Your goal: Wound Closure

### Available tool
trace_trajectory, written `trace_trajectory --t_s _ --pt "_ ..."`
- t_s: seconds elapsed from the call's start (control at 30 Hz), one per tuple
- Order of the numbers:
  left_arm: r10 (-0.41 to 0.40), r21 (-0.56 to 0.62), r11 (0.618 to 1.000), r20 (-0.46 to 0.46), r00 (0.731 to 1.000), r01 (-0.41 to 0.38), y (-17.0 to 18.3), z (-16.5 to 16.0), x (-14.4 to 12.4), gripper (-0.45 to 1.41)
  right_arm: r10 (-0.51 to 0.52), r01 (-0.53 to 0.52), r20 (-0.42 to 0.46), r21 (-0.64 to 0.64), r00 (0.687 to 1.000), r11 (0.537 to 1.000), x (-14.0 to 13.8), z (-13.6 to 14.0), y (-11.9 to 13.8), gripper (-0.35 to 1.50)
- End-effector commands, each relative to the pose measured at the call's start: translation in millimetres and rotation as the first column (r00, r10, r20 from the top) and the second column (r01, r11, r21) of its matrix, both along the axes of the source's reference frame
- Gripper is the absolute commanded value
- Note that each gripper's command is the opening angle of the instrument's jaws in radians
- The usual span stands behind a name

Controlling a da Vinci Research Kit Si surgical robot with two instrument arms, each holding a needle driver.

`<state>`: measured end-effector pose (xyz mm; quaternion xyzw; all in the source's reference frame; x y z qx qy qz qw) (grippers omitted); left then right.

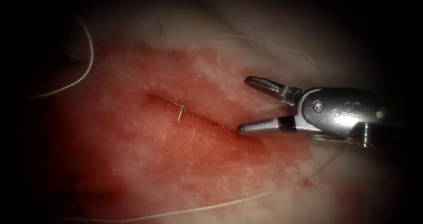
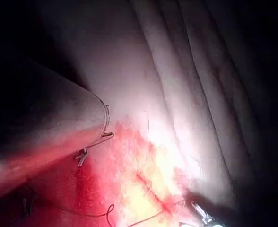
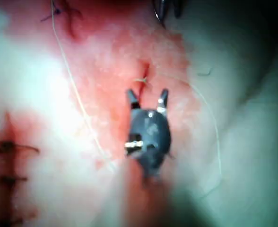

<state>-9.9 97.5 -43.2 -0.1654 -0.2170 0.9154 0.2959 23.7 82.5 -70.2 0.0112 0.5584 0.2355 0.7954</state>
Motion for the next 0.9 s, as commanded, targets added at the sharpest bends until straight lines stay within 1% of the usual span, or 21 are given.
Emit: trace_trajectory --t_s 0.03,0.23,0.27,0.3,0.37,0.43,0.53,0.57,0.63,0.67,0.8,0.9 --pt "0.001 -0.002 1.0 0.003 1.0 -0.001 -0.1 0.7 -0.5 0.68 0.0 0.0 -0.002 -0.001 1.0 1.0 0.7 0.5 0.0 1.48" --pt "-0.004 0.007 1.0 0.0 1.0 0.004 0.8 0.5 -0.9 0.68 0.001 -0.001 -0.002 -0.002 1.0 1.0 0.7 0.6 0.0 1.48" --pt "-0.022 0.009 1.0 0.011 1.0 0.022 1.2 0.2 -1.3 0.68 0.001 -0.001 -0.001 -0.002 1.0 1.0 0.8 0.6 0.0 1.48" --pt "-0.025 0.009 1.0 0.013 1.0 0.024 1.3 0.0 -1.3 0.68 0.001 -0.001 -0.001 -0.002 1.0 1.0 0.8 0.6 0.0 1.48" --pt "-0.078 0.023 0.997 0.029 0.997 0.077 1.6 -1.0 -1.8 0.68 -0.001 0.001 0.001 -0.001 1.0 1.0 0.8 0.6 -0.1 1.48" --pt "-0.099 0.033 0.995 0.029 0.995 0.098 1.3 -1.6 -1.8 0.68 -0.001 0.001 0.001 -0.001 1.0 1.0 0.8 0.6 -0.1 1.48" --pt "-0.173 0.095 0.981 0.006 0.985 0.171 0.3 -2.6 -1.9 0.65 -0.001 0.001 0.001 -0.001 1.0 1.0 0.8 0.6 -0.1 1.48" --pt "-0.224 0.128 0.966 -0.02 0.974 0.224 0.2 -3.0 -2.0 0.62 -0.001 0.001 0.001 -0.001 1.0 1.0 0.8 0.6 -0.1 1.48" --pt "-0.273 0.158 0.948 -0.047 0.961 0.277 0.0 -3.2 -2.1 0.62 -0.001 0.001 0.001 -0.001 1.0 1.0 0.8 0.6 -0.1 1.48" --pt "-0.327 0.189 0.923 -0.08 0.942 0.336 -0.1 -3.6 -2.5 0.62 -0.001 0.001 0.001 -0.001 1.0 1.0 0.8 0.6 -0.1 1.48" --pt "-0.352 0.2 0.909 -0.097 0.931 0.365 -0.6 -3.9 -3.1 0.62 -0.001 0.001 0.001 -0.001 1.0 1.0 0.8 0.6 -0.1 1.48" --pt "-0.4 0.226 0.879 -0.131 0.907 0.421 -0.4 -4.2 -3.8 0.62 -0.003 0.003 0.003 0.0 1.0 1.0 0.7 0.6 -0.1 1.48"
